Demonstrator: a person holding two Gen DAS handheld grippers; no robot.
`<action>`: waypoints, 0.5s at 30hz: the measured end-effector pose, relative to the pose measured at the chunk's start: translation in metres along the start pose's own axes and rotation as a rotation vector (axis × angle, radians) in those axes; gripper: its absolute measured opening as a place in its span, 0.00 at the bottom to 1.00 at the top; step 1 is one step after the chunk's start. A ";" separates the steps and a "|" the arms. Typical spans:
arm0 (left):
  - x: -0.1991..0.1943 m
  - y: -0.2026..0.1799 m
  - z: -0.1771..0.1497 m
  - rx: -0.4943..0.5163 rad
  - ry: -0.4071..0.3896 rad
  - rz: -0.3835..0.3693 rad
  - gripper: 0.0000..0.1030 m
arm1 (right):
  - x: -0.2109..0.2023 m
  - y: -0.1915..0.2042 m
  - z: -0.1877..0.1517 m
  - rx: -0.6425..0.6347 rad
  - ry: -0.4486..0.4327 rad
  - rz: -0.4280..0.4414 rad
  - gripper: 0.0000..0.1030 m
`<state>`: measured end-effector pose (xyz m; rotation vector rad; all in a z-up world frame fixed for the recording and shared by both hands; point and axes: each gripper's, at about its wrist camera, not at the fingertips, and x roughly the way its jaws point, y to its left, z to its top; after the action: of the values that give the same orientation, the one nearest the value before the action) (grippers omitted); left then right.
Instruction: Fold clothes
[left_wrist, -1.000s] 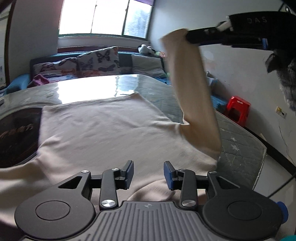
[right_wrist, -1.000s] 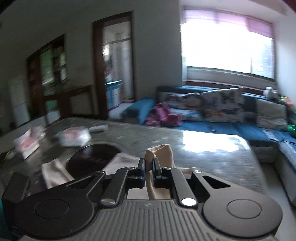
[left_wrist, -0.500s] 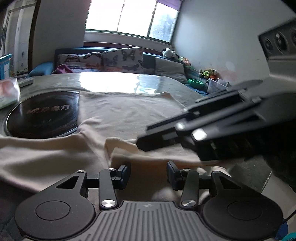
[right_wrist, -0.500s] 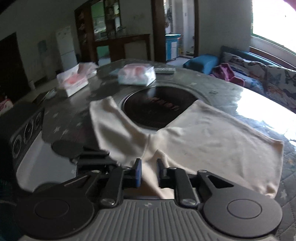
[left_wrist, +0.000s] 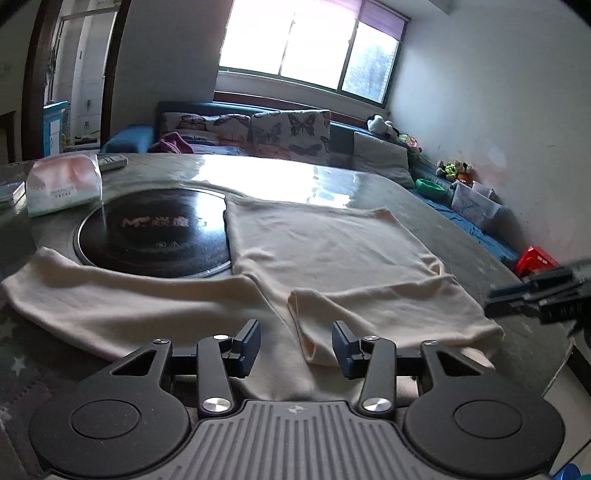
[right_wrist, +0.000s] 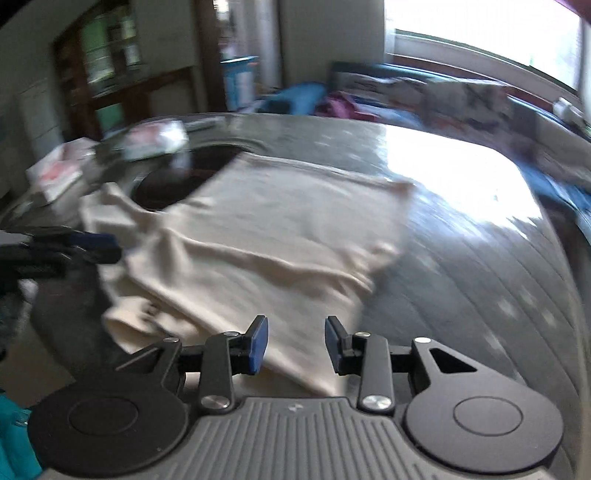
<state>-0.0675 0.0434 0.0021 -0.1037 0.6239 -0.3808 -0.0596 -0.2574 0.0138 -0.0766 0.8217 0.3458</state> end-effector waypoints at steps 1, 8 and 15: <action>0.001 -0.001 0.001 0.008 0.002 -0.004 0.40 | -0.002 -0.007 -0.005 0.020 -0.002 -0.011 0.33; 0.015 -0.019 -0.004 0.077 0.042 -0.017 0.33 | -0.006 -0.031 -0.026 0.103 -0.019 -0.048 0.33; 0.022 -0.023 -0.009 0.096 0.060 0.015 0.08 | -0.008 -0.030 -0.028 0.113 -0.047 -0.043 0.33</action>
<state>-0.0638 0.0139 -0.0122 0.0041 0.6645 -0.4001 -0.0747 -0.2932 -0.0019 0.0192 0.7909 0.2594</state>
